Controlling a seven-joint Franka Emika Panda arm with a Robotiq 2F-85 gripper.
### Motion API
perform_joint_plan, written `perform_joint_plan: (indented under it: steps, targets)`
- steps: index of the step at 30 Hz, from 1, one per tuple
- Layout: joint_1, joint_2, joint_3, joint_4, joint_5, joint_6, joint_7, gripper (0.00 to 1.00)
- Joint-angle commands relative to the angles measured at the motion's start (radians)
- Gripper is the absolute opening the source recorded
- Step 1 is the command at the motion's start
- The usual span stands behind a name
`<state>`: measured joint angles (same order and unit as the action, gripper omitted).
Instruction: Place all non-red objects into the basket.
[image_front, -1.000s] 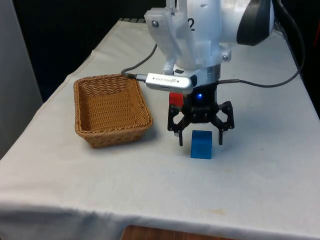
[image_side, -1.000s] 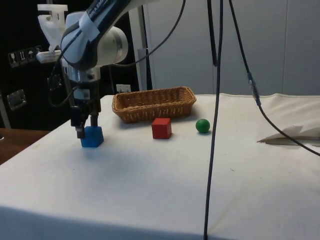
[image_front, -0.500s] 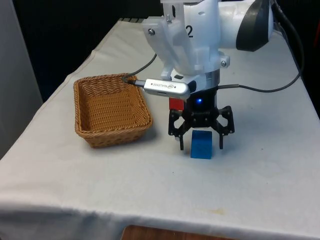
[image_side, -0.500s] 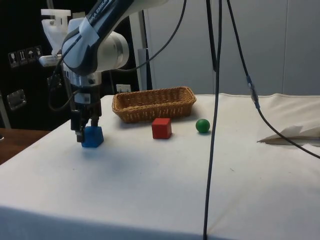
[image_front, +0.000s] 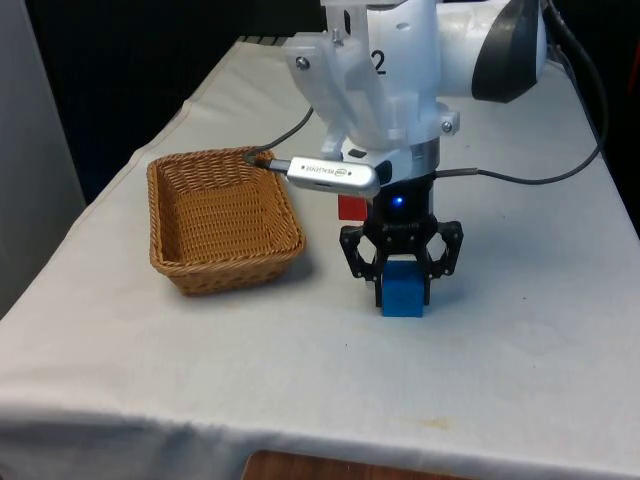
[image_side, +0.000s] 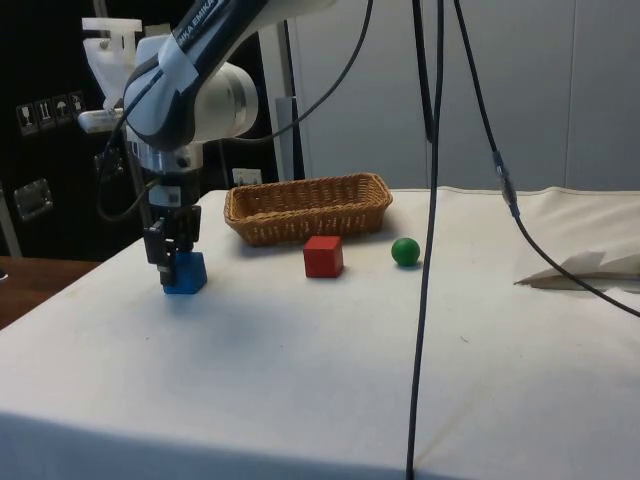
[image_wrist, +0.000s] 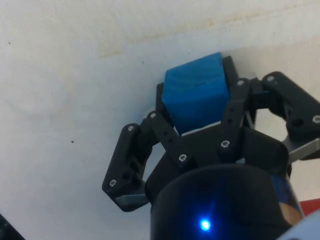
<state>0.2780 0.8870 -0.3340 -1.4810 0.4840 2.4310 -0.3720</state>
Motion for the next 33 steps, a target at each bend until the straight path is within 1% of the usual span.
perform_joint_plan:
  steps: [1, 9, 11, 12, 13, 17, 18, 19, 20, 28, 29, 30, 33]
  targets:
    - [0.0, 0.0, 0.0, 0.0, 0.001, 0.0, 0.0, 0.02]
    - [0.0, 0.0, 0.0, 0.0, 0.001, 0.0, 0.0, 0.03]
    - [0.005, -0.008, -0.008, -0.003, -0.006, -0.008, 0.006, 0.03]
    - [0.001, -0.001, -0.002, 0.001, 0.0, -0.001, 0.0, 0.03]
    - [0.008, -0.012, -0.012, -0.004, -0.008, -0.011, 0.009, 0.03]
    - [0.017, -0.029, -0.026, -0.008, -0.021, -0.029, 0.022, 0.03]
    - [0.018, -0.033, -0.028, -0.008, -0.024, -0.034, 0.025, 0.03]
    - [0.009, -0.026, -0.019, 0.0, -0.016, -0.03, 0.015, 0.03]
    - [0.02, -0.04, -0.032, -0.008, -0.028, -0.04, 0.029, 0.03]
    - [0.034, -0.068, -0.056, -0.009, -0.037, -0.071, 0.038, 0.03]
    - [0.025, -0.061, -0.046, -0.001, -0.027, -0.067, 0.027, 0.03]
    - [0.034, -0.077, -0.059, -0.011, -0.041, -0.079, 0.038, 0.03]
    - [0.035, -0.09, -0.065, -0.013, -0.049, -0.09, 0.038, 0.03]
